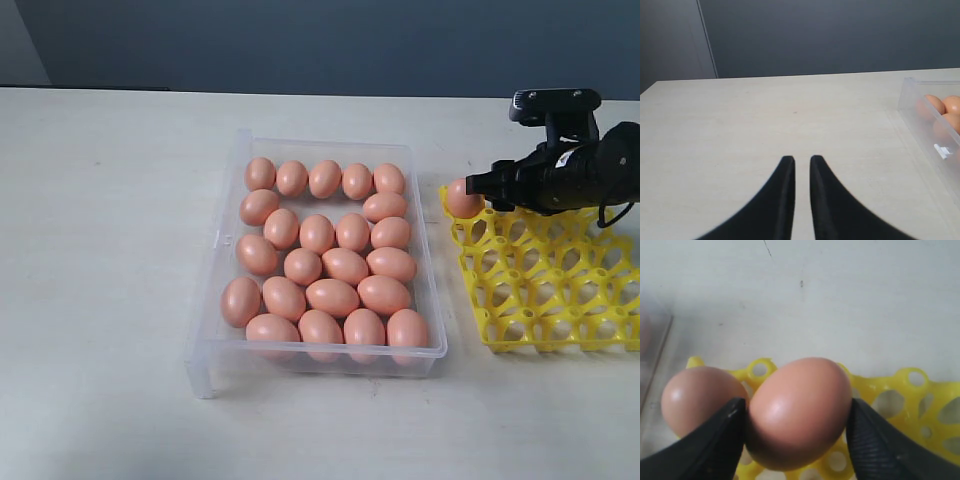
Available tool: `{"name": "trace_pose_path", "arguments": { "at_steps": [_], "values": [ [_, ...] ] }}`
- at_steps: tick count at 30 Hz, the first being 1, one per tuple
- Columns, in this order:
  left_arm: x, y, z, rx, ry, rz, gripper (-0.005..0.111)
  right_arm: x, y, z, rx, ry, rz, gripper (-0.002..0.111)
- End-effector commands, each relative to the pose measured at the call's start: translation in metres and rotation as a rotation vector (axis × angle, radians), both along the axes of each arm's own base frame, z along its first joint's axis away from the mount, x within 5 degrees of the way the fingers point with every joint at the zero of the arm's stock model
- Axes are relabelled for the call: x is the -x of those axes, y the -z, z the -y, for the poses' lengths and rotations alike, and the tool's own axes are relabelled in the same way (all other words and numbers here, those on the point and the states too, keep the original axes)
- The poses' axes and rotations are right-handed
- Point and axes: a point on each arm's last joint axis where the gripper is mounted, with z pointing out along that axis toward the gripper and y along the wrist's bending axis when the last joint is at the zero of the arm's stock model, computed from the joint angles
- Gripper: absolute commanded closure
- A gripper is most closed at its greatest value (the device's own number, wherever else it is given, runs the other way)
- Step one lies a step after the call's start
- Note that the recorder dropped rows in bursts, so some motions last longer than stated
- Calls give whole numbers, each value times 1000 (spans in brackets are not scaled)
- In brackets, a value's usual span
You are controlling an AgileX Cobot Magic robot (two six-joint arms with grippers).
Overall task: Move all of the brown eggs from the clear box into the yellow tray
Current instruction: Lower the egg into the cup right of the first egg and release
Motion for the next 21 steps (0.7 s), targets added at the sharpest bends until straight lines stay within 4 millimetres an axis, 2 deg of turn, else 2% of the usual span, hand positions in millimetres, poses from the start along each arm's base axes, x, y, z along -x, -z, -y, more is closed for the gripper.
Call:
{"name": "trace_pose_path", "arguments": {
  "at_steps": [1,16,21],
  "values": [
    [0,1,0,1,1,-1,95,-1,-3,2,9,-6,16,51],
    [0,1,0,1,1,-1,95,0,-3,2,10,-8,7,51],
    [0,1,0,1,1,-1,95,1,-24,2,-8,3,62,51]
  ]
}}
